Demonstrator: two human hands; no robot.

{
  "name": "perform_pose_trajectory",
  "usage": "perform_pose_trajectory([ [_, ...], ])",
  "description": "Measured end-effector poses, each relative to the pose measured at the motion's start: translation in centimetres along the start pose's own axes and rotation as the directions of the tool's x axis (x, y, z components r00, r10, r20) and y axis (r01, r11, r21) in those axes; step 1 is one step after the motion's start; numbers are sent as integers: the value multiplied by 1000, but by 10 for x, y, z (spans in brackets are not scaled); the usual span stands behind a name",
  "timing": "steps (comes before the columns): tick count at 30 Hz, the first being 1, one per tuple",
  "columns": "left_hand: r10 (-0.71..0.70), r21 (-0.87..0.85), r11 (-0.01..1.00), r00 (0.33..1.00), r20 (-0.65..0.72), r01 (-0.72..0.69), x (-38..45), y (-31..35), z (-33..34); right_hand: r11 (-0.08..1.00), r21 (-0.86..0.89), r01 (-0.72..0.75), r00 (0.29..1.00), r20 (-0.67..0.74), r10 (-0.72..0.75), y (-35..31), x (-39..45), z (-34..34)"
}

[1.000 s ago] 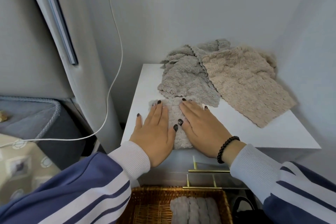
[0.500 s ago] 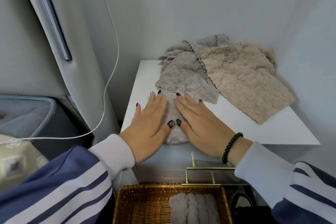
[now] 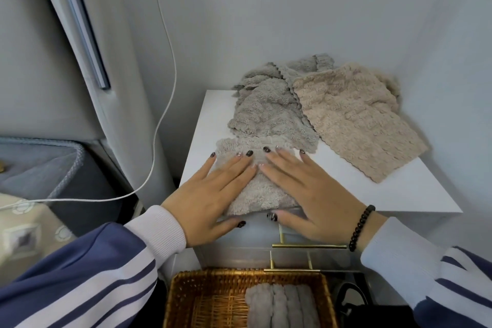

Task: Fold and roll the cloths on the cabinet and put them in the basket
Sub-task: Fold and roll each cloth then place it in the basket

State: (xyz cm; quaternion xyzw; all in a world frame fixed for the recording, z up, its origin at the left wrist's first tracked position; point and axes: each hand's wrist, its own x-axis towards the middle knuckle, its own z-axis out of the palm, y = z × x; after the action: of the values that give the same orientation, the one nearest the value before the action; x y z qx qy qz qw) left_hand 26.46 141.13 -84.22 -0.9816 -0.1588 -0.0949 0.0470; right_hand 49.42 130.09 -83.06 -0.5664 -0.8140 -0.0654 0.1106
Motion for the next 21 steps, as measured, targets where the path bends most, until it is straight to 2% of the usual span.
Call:
perform_pose_trajectory([
  [3,18,-14,1000,999,-26,-19,-1,-4,3,999,-51,13,1000,25,-12,-2,-3,16],
  [9,82,72,995,980,-179,-70,-6,2,3,1000,26,5,991,-137,-1,-1,-7,17],
  [12,64,72,996,980,-188,-51,-9,6,3,999,40,28,980,-197,-20,-6,-11,19],
  [18,20,8,1000,950,-310,-18,-21,17,3,997,-59,46,966,-252,-60,-13,-27,12],
  [21,-30,-36,999,953,-302,20,-23,20,2,999,-26,36,942,-332,-43,-15,-31,10],
])
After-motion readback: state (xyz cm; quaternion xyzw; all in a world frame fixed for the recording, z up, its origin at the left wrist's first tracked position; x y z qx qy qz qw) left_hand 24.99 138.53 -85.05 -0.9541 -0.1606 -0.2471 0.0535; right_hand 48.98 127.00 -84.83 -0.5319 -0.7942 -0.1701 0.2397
